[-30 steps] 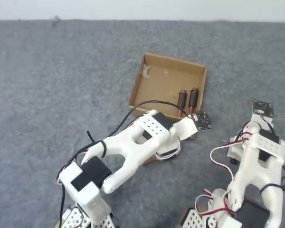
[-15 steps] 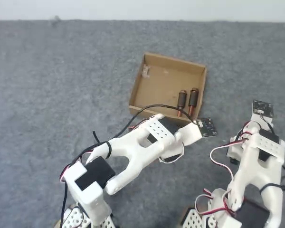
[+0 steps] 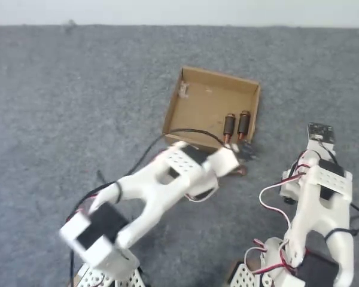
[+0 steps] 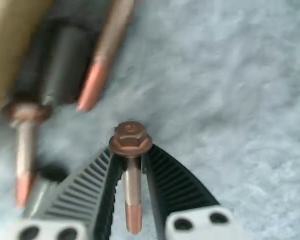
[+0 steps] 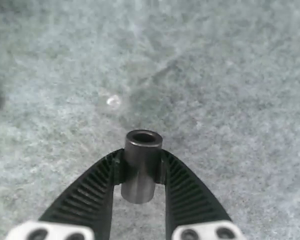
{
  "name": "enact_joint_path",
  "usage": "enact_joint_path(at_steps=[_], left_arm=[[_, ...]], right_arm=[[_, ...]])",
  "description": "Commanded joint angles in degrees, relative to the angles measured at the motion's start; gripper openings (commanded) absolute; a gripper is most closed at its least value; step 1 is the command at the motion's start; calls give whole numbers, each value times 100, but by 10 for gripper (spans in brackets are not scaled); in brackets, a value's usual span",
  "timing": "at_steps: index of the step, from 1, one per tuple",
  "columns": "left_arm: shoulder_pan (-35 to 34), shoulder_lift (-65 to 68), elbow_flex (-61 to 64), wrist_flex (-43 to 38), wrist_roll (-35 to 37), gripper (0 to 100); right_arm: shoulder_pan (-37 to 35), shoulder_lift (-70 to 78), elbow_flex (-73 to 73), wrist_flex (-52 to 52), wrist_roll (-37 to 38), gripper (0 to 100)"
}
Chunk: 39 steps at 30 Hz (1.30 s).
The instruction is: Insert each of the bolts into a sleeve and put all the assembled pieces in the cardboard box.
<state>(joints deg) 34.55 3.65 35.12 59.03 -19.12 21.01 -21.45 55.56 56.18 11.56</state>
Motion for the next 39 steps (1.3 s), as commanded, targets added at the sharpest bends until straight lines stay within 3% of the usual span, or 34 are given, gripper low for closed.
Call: enact_joint_path(at_steps=[1,8,20,28,34,39], left_arm=[[-378,-1231,277,-211,378,11],[-1530,-2435,611,-510,1530,11],[-3622,-2444,822,-1943,2787,11],[-4079,-1319,277,-2145,2954,11],[-4123,-932,75,-2163,2936,11],[-4105,-879,92,-2321,2681,11]], right_arm=[[-154,-198,-62,-31,-70,6],[-409,-259,44,-40,-70,6],[-848,-259,123,-31,-70,6],[-1042,-268,62,-198,-79,6],[-1174,-681,-176,-725,-721,8],[-1727,-1086,-202,-787,-747,9]])
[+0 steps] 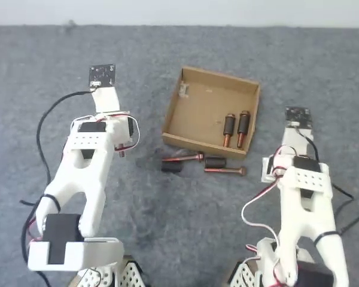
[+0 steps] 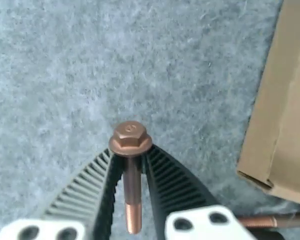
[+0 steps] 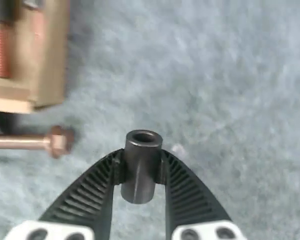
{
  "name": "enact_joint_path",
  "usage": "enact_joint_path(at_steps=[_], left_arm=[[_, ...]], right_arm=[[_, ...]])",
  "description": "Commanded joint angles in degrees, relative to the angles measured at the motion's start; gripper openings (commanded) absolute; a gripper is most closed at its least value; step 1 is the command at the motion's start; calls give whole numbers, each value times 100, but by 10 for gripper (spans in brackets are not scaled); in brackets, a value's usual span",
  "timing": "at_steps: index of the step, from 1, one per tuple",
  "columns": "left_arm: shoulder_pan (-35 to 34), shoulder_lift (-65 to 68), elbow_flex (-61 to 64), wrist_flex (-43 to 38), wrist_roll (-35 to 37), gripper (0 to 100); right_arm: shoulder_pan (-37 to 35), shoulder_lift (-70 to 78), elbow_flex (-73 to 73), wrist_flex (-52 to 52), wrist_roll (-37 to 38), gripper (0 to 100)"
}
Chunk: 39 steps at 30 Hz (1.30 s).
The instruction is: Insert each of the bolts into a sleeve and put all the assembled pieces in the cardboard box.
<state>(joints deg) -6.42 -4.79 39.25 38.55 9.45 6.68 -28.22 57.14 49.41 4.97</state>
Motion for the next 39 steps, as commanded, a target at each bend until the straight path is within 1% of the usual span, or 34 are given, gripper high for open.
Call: enact_joint_path(at_steps=[1,5,9,15,20,25,28,30,36,39], left_arm=[[-9,-35,-321,-299,-211,11],[-9,-35,-321,-299,-229,11],[-9,-26,-321,-299,-229,11],[0,-26,-321,-316,-237,11],[0,-18,-321,-316,-237,11],[0,-18,-321,-316,-237,11],[0,-18,-321,-316,-237,11],[0,-18,-321,-316,-237,11],[0,-18,-312,-325,-246,11],[0,-9,-286,-431,-246,11]], right_arm=[[-391,-462,-360,-224,-88,8],[-752,-532,-352,-875,-88,7],[-884,-523,-343,-1587,-88,7],[-919,-505,-202,-3468,-88,7],[-1560,-505,299,-5103,-79,7],[-2334,-505,730,-5824,-79,7],[-2580,-444,905,-6554,-88,7],[-2624,-136,914,-7064,-88,6],[-2624,1525,923,-8444,-79,6],[-2642,1912,1143,-9042,-79,6]])
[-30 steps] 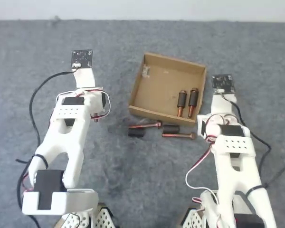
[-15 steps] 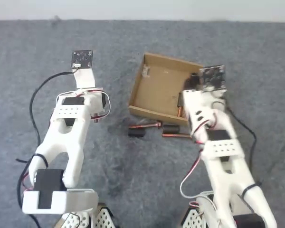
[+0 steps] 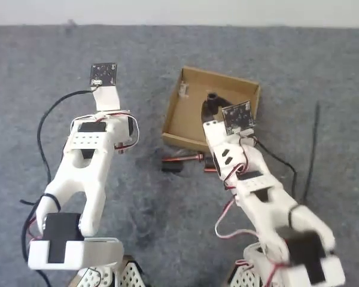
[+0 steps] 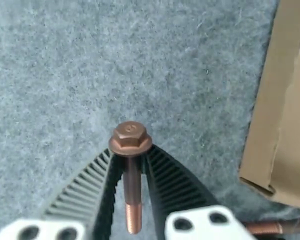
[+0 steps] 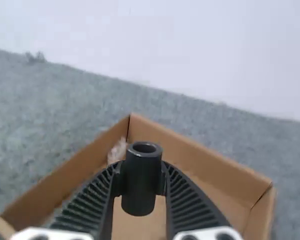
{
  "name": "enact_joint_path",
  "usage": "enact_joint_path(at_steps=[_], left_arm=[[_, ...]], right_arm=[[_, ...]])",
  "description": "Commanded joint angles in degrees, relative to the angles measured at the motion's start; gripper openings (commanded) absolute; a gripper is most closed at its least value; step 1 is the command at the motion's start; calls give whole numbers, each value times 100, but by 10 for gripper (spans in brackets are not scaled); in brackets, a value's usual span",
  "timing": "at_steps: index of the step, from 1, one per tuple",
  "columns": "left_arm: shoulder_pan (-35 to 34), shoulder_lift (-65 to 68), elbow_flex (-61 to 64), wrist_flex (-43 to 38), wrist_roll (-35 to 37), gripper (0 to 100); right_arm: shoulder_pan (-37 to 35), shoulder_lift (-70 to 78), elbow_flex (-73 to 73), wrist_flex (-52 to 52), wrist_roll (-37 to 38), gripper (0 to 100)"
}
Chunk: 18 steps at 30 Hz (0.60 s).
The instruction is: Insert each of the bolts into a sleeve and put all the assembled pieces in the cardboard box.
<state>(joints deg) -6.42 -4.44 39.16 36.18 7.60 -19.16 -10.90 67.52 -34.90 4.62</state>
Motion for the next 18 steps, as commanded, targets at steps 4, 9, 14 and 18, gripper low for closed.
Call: enact_joint_path(at_steps=[4,9,14,18], left_arm=[[97,299,-470,-193,-62,11],[79,598,-831,79,-62,11],[79,624,-840,79,-62,11],[88,642,-848,79,-62,11]], right_arm=[[-312,233,738,-1314,-44,6],[-462,4,1503,-1851,-44,6],[-514,-224,2312,-2422,-44,6],[-532,-312,2822,-2721,-44,6]])
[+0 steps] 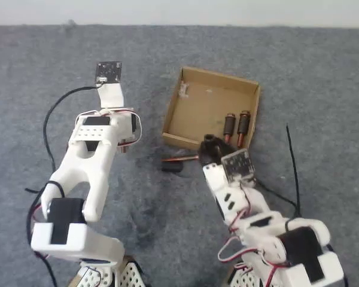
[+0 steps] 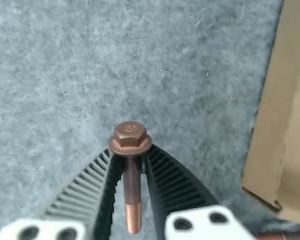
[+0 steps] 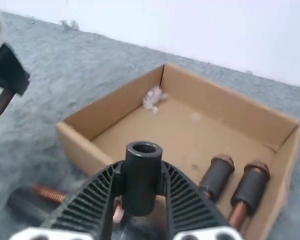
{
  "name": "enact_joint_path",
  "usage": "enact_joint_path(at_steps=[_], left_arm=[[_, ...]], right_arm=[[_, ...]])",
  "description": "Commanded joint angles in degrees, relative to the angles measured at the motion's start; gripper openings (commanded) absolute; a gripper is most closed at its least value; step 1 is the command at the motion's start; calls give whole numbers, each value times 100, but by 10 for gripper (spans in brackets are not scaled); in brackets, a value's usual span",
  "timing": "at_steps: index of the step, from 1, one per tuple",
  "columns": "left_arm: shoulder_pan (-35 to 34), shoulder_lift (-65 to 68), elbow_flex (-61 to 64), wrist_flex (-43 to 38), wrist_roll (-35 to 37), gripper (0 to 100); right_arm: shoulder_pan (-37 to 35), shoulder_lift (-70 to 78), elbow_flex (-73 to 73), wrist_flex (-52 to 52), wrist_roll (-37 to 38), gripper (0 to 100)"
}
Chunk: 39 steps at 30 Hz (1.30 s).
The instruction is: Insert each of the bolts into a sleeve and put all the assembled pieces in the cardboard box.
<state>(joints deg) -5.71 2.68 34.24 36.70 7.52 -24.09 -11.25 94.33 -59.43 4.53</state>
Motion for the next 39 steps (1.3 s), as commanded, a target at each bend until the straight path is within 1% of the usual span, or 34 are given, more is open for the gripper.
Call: enact_joint_path(at_steps=[1,3,6,17,19,22,24,27,30,39], left_arm=[[18,-70,-356,26,-53,11],[18,-70,-356,26,-53,11],[18,-70,-347,26,-53,11],[44,-70,-347,18,-53,11],[44,-70,-347,18,-53,11],[44,-70,-347,9,-53,11],[53,-70,-347,9,-53,11],[53,-70,-356,9,-53,11],[53,-70,-356,9,-53,11],[26,-229,-426,0,-26,11]], right_arm=[[13,-251,132,-171,-35,6],[57,-145,132,-119,-44,6],[-84,13,132,-110,-53,6],[-1473,207,141,-409,-35,6],[-1622,215,141,-409,-26,6],[-1604,171,141,-488,-18,6],[-1481,224,149,-804,-18,6],[-1156,233,149,-1112,-9,6],[-945,233,149,-1130,-35,6],[-919,233,149,-1138,-35,6]])
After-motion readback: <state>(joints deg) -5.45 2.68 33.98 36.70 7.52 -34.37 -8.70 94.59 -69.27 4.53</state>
